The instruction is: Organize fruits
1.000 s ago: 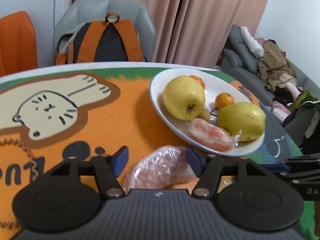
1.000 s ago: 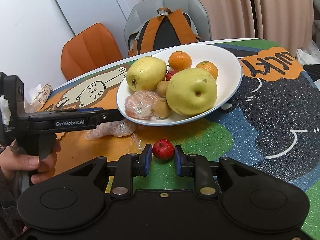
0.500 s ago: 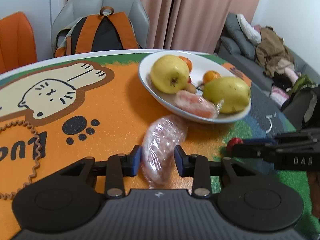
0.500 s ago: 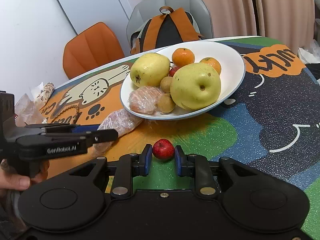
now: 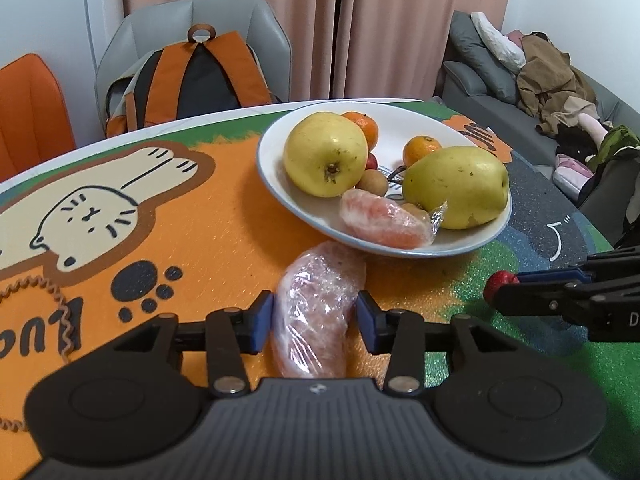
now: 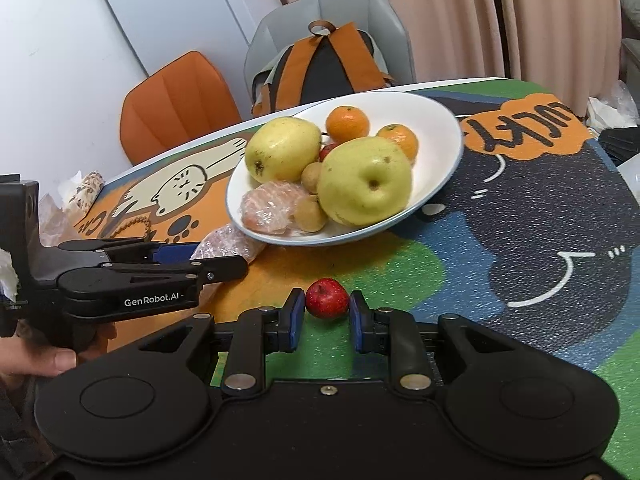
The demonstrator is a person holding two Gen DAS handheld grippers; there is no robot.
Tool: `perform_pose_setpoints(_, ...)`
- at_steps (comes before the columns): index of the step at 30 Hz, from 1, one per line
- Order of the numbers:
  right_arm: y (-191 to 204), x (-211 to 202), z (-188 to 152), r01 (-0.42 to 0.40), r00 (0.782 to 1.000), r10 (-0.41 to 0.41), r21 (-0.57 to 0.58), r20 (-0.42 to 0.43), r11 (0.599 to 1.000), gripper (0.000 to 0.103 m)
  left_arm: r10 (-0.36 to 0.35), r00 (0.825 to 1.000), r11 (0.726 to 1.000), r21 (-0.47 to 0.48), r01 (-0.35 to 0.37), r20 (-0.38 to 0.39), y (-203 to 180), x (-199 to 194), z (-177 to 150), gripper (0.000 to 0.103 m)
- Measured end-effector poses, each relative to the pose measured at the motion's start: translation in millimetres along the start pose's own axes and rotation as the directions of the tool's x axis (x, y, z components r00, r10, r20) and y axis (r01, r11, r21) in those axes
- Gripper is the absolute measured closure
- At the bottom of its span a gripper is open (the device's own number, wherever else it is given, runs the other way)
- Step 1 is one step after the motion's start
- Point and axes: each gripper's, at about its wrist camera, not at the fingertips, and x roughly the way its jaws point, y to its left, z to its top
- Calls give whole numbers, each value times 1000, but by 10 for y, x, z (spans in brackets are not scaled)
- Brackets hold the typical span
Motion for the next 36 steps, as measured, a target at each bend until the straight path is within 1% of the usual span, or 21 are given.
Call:
perform_pose_setpoints(4,-11,48,-4,17,1000,-17,-3,-12,1000,80,7,1000,1000,-1,-7,2,-16,4,3,62)
perform_pose_setpoints(13,40,104,-10,34,999,-35,-31,-14,999,76,-15,1000,998,-69,15,7,67,-131,-104,68)
perform_pose_setpoints(20,60,124,-3,37,999,-38,-39,-14,999,76,-19,1000,995,-102,21,20,100,-232,-164,73)
perform_pose_setpoints(27,77,74,-46,20,1000,-20,-40,-23,999,79,-19,1000,995,-100,20,6,79,-306,-212,73)
perform_pose_setpoints(29,94,44,-60,16,1000,-17,-47,-18,999,79,-16,1000,996,-90,15,-8,62,-323,-210,72)
perform_pose_setpoints(30,104,36,-63,15,1000,-16,-49,-18,999,79,-6,1000,996,-85,6,-10,51,-330,-210,70)
perform_pose_setpoints(31,109,32,-63,14,1000,-15,-52,-18,999,79,9,1000,997,-71,-10,-12,26,-333,-204,67)
perform_pose_setpoints(33,121,29,-72,17,1000,-18,-58,-19,998,79,7,1000,998,-57,-8,-7,-12,-332,-203,61)
perform_pose_setpoints(34,119,31,-76,19,1000,-20,-57,-19,998,79,2,1000,998,-56,-2,-2,-30,-331,-212,53)
perform_pose_setpoints(35,114,36,-80,22,999,-24,-57,-21,998,79,-2,1000,999,-53,2,1,-44,-319,-215,50)
perform_pose_setpoints(36,115,37,-87,26,999,-27,-58,-23,998,79,7,1000,999,-46,-7,0,-66,-297,-217,50)
